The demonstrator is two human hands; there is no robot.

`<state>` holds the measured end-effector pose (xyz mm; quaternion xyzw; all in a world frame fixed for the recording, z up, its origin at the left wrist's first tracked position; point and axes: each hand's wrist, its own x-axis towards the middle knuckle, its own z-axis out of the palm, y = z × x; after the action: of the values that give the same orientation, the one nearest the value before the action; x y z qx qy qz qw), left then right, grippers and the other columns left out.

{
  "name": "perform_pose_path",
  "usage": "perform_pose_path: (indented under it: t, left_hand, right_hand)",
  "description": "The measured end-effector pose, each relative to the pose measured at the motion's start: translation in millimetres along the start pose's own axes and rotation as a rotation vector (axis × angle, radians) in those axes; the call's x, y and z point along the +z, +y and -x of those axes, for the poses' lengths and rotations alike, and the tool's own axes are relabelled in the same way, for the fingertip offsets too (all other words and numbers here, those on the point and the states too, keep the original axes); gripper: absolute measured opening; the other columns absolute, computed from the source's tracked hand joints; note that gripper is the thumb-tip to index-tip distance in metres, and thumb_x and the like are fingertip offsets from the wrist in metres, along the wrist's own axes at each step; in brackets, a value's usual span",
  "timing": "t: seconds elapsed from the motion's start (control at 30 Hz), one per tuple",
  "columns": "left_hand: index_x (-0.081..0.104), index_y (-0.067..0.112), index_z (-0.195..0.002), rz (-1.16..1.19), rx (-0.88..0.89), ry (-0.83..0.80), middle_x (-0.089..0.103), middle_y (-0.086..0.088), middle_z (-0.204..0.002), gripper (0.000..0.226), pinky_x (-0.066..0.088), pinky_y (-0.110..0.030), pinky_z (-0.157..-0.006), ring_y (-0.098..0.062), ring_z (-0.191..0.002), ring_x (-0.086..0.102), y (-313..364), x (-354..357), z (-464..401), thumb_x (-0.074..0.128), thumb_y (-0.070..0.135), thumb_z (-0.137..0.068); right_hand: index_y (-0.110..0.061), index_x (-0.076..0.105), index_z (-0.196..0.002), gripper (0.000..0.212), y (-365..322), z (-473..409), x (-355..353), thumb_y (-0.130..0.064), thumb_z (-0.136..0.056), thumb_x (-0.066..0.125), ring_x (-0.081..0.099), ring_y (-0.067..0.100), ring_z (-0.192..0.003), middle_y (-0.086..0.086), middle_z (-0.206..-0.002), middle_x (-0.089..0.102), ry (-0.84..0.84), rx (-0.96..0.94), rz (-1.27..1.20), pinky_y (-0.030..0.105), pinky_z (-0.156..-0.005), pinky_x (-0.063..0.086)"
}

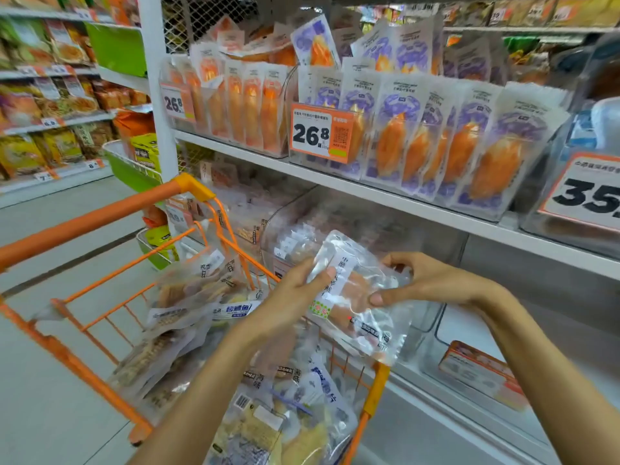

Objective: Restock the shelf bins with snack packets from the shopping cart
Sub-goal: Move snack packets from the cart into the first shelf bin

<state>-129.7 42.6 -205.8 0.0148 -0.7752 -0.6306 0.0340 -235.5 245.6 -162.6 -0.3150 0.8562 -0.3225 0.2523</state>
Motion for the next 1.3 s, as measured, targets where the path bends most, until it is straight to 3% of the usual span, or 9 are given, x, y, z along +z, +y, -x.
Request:
perform_pose_path:
  t: [0.1, 0.2, 0.33, 0.53, 0.7, 0.87, 1.0, 1.17, 1.3]
  left_hand:
    - [0.036, 0.031, -0.136, -0.071, 0.058, -0.030, 0.033, 0.031, -0.131, 0.036, 0.029, -0.006, -0.099, 0.020, -0.118, 0.032, 1, 10, -21, 0.043, 0.027, -0.101]
    - [0.045, 0.036, -0.117, -0.128, 0.106, -0.016, 0.051, 0.030, -0.116, 0.017, 0.037, -0.009, -0.101, 0.029, -0.103, 0.045, 3, 14, -43, 0.045, 0.034, -0.100]
    - [0.051, 0.022, -0.131, -0.317, 0.194, -0.028, 0.051, 0.013, -0.129, 0.049, 0.034, -0.035, -0.110, -0.004, -0.125, 0.043, -2, 7, -65, 0.043, 0.054, -0.094]
    - [0.049, 0.027, -0.136, -0.479, 0.204, -0.039, 0.047, 0.019, -0.134, 0.049, 0.032, -0.029, -0.106, -0.005, -0.126, 0.039, 5, -7, -84, 0.045, 0.050, -0.094]
    - [0.052, 0.045, -0.121, -0.599, 0.171, -0.012, 0.058, 0.007, -0.119, 0.045, 0.040, -0.041, -0.101, -0.019, -0.117, 0.048, -1, -11, -91, 0.041, 0.069, -0.085]
    - [0.044, 0.025, -0.138, -0.973, -0.028, -0.014, 0.048, -0.005, -0.134, 0.049, 0.027, -0.037, -0.106, -0.027, -0.130, 0.035, -22, 1, -83, 0.043, 0.051, -0.096]
    - [0.048, 0.024, -0.136, -1.150, -0.020, -0.006, 0.044, 0.005, -0.142, 0.054, 0.023, -0.036, -0.106, -0.020, -0.133, 0.027, -31, -5, -85, 0.049, 0.055, -0.092]
    - [0.047, 0.033, -0.134, -1.006, 0.041, 0.056, 0.055, 0.007, -0.129, 0.050, 0.035, -0.037, -0.099, -0.019, -0.125, 0.039, -26, -6, -89, 0.064, 0.041, -0.088]
    - [0.057, 0.033, -0.125, -1.006, 0.028, 0.014, 0.057, 0.007, -0.131, 0.035, 0.043, -0.034, -0.092, -0.018, -0.121, 0.050, -19, 2, -92, 0.062, 0.034, -0.090]
  right_hand:
    - [-0.005, 0.054, -0.094, 0.052, 14, -6, -1, -0.034, -0.066, 0.087, 0.056, 0.019, -0.083, 0.010, -0.091, 0.060, 0.125, -0.082, -0.094, 0.033, -0.080, 0.042]
    - [-0.011, 0.061, -0.096, 0.034, 23, -7, -1, -0.015, -0.071, 0.083, 0.067, 0.018, -0.088, 0.010, -0.097, 0.069, 0.298, -0.192, -0.205, 0.026, -0.082, 0.050]
    - [-0.020, 0.062, -0.095, 0.031, 32, -12, 3, -0.021, -0.072, 0.083, 0.065, 0.019, -0.086, -0.004, -0.090, 0.069, 0.556, -0.287, -0.035, 0.044, -0.082, 0.052]
    - [-0.019, 0.061, -0.101, 0.034, 31, -17, -2, -0.026, -0.074, 0.081, 0.065, 0.015, -0.087, -0.010, -0.093, 0.069, 0.623, -0.294, 0.076, 0.043, -0.081, 0.052]
    - [-0.021, 0.061, -0.099, 0.033, 33, -30, -12, -0.026, -0.073, 0.082, 0.063, 0.014, -0.087, -0.010, -0.092, 0.067, 0.534, -0.230, 0.153, 0.040, -0.080, 0.051]
    - [-0.026, 0.053, -0.120, 0.047, 48, -44, 14, -0.035, -0.079, 0.075, 0.060, 0.030, -0.103, 0.004, -0.111, 0.066, 0.415, -0.055, 0.349, 0.037, -0.081, 0.047]
    - [-0.024, 0.044, -0.134, 0.051, 42, -49, 30, -0.034, -0.088, 0.065, 0.056, 0.033, -0.111, 0.010, -0.121, 0.062, 0.372, -0.005, 0.614, 0.037, -0.080, 0.044]
    - [-0.021, 0.038, -0.136, 0.049, 41, -56, 45, -0.031, -0.093, 0.057, 0.056, 0.036, -0.110, 0.012, -0.127, 0.058, 0.269, 0.048, 0.653, 0.038, -0.081, 0.047]
    - [-0.012, 0.027, -0.144, 0.049, 43, -57, 40, -0.022, -0.100, 0.045, 0.047, 0.030, -0.124, 0.013, -0.142, 0.045, 0.008, 0.042, 0.542, 0.034, -0.095, 0.040]
